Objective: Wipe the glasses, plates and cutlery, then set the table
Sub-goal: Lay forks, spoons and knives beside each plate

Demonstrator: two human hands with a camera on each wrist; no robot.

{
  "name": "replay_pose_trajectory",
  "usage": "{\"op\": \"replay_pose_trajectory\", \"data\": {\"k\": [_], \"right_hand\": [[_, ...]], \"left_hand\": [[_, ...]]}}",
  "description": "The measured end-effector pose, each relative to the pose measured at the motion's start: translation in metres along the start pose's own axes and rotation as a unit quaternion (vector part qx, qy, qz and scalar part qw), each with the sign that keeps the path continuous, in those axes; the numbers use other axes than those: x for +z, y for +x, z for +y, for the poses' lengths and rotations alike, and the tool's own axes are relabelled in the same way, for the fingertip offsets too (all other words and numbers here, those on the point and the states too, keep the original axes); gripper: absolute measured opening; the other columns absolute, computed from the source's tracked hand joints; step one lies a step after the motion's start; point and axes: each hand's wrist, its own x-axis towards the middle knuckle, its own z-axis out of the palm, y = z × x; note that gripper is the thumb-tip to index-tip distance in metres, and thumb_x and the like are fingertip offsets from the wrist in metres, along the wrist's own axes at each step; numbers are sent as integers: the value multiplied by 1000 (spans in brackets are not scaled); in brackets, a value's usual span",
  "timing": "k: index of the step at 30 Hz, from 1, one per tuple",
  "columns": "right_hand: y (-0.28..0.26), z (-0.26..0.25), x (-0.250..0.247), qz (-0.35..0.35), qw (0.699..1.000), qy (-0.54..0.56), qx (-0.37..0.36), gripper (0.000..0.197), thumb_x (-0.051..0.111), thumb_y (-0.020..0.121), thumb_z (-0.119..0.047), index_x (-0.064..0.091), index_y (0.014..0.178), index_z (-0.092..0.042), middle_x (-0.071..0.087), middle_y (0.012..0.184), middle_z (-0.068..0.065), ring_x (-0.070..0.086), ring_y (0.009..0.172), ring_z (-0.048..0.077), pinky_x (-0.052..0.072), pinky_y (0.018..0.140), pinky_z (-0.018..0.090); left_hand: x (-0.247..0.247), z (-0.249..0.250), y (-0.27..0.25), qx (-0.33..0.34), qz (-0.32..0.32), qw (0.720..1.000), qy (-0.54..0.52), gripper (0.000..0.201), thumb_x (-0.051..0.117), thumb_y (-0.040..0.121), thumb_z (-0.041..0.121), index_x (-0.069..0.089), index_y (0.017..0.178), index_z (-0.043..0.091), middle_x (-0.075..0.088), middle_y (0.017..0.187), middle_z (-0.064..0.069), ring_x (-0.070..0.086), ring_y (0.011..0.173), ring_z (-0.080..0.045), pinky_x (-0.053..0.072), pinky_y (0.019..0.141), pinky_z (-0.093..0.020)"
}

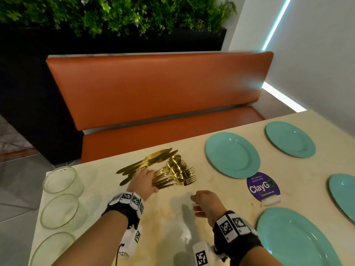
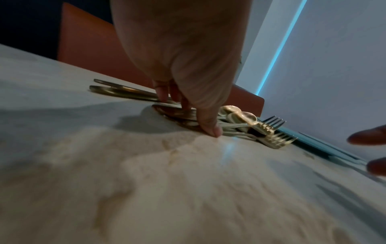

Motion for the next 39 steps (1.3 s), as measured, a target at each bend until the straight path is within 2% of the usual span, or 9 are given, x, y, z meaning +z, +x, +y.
{"op": "replay_pose_trajectory", "data": {"k": [5,7,11,16,20,27,31,36,39], "right_hand": [[11,-1,32,-31,999,-21,8,10,56,87,-8,56,97,-5,54,70,8,52,57,19,47,54,27],[14,-2,44,-33,999,-11,23,2,56,87,-7,55,87,-5,53,68,8,51,53,19,46,49,26],[21,-2,61,-42,998,23,43,20,56,88,-6,51,69,-5,50,58,9,49,49,20,45,51,28],[21,-8,65,-56,996,54,40,23,55,89,-5,51,67,-5,49,61,9,49,50,18,44,50,27],[23,-10,62,-78,995,58,29,24,51,91,-4,52,67,-8,51,61,8,50,53,17,45,55,27],[21,-10,58,-76,995,63,32,26,54,91,-5,53,65,-3,51,55,11,49,49,21,44,50,28],[23,-7,57,-86,993,73,28,30,51,94,-11,53,65,-4,51,39,6,47,48,20,43,51,29],[23,-6,56,-116,988,101,17,38,50,94,-39,57,84,-3,54,64,11,51,54,22,49,57,34],[25,-7,52,-130,984,119,20,44,48,94,-41,56,111,-2,66,100,17,63,88,30,55,76,42]], "left_hand": [[8,2,4,-38,-14,999,-9,53,56,89,44,44,133,18,48,130,-1,35,124,-21,33,105,-32],[13,4,3,-36,-8,999,-14,44,54,91,42,47,128,19,51,128,0,37,122,-19,32,103,-31],[11,12,2,-50,-28,998,7,41,50,94,38,47,127,12,50,128,-5,36,125,-22,34,103,-34],[10,27,-3,-46,-47,994,88,32,34,97,20,47,124,8,49,128,-9,38,121,-24,35,100,-33],[16,36,-8,-37,-35,991,120,31,35,95,17,46,122,8,52,127,-11,43,119,-25,35,98,-34],[14,43,-5,-61,-54,994,75,32,32,95,12,48,122,6,55,128,-12,46,119,-26,36,98,-34],[8,45,-4,-88,-92,992,-8,33,33,95,11,47,124,4,51,132,-13,43,123,-27,37,100,-34],[7,57,-10,-85,-170,974,-122,34,39,99,24,44,126,4,54,128,-14,54,117,-28,44,93,-35],[6,68,-15,-18,-199,970,-142,36,40,99,22,39,129,2,58,119,-12,60,107,-26,47,90,-34]]}}
